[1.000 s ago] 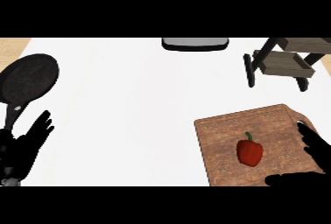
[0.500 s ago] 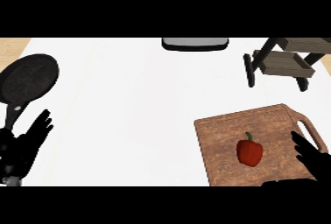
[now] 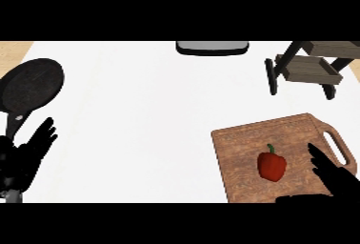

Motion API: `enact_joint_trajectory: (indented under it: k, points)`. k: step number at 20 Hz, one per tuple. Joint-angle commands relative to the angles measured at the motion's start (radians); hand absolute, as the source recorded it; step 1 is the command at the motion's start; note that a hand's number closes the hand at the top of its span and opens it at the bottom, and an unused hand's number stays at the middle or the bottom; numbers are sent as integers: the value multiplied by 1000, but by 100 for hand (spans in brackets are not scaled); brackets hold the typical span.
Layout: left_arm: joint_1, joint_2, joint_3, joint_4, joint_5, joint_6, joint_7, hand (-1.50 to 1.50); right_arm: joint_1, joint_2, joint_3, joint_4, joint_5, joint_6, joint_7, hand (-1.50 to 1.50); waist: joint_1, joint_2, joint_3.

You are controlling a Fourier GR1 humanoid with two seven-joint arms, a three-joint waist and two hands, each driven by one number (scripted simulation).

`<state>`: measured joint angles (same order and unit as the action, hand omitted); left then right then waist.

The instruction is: Pick the bell pepper from the cutting board and place it in the tiered basket

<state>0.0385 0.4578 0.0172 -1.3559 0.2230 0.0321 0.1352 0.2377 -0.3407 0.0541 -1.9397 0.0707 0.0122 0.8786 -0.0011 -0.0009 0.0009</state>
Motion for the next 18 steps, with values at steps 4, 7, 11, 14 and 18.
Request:
enact_joint_trajectory:
  k: [4, 7, 11, 14, 18]
  points:
    - [-2, -28, 59, 42, -50, -62, -42, 0, -104, 85, 9, 99, 87, 3, -1, -150, 3, 1, -1]
    - [-9, -35, 90, 21, -62, -80, -19, 0, -13, 83, -27, 46, 80, 40, -42, -150, -1, 0, -1]
    - [-13, -102, 64, -9, -106, -19, 19, 0, -126, 140, 6, 136, 119, 15, 3, -150, 2, 1, -1]
    - [-24, -127, 57, 41, -147, -29, -25, 0, -157, 143, -31, 229, 115, 29, -70, -150, 1, 1, -1]
    - [18, -84, 103, -28, -105, -103, 21, 0, -174, 166, -40, 349, 130, 25, -187, -150, 4, 1, -1]
